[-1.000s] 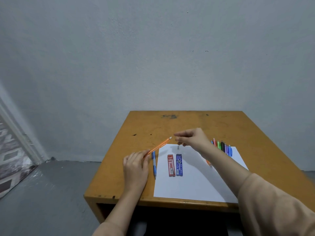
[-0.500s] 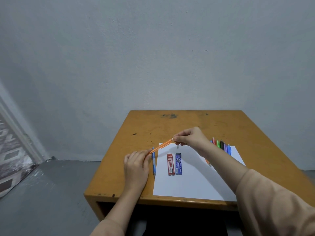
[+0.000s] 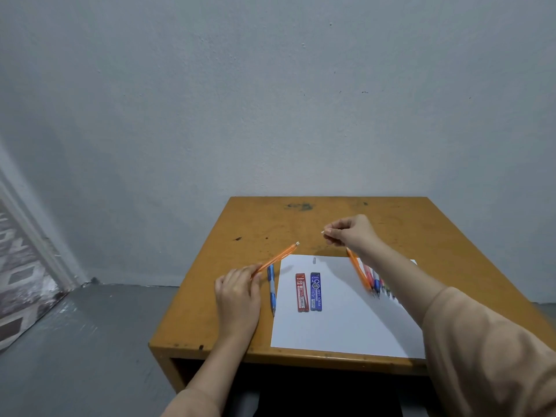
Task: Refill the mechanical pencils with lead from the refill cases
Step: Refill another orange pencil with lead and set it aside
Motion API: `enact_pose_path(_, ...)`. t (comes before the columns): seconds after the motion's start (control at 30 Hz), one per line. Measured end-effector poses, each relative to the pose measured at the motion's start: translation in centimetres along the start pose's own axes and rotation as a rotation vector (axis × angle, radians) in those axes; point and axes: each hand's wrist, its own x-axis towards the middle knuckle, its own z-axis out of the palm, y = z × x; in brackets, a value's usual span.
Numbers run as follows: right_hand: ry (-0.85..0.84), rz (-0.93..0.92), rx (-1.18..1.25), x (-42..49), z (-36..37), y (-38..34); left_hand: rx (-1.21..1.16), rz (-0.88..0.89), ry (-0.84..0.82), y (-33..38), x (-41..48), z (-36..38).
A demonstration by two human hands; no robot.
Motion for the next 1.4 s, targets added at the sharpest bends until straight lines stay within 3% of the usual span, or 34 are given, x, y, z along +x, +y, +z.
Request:
enact_pose_path(0.37, -0.018, 0.102, -0.521, 1.2, 1.6, 3.7, -0.003, 0.007, 0.015, 0.1, 0.0, 0.1)
enact_pose_path(0.8, -0.089, 0.081, -0.687, 1.4, 2.3, 3.8, -0.012, 0.013, 0.013, -0.2, -0.1, 0.1)
enact_pose_path(1.13, -0.045, 0.075, -0.633, 1.5, 2.1, 3.6, -0.018, 0.032, 0.016, -0.3, -0.1, 0.2)
enact_pose_path(1.4, 0.015, -0.029, -0.099, -1.1, 2.1, 2.4, -0.055, 0.043, 0.024, -0.2, 0.0, 0.1)
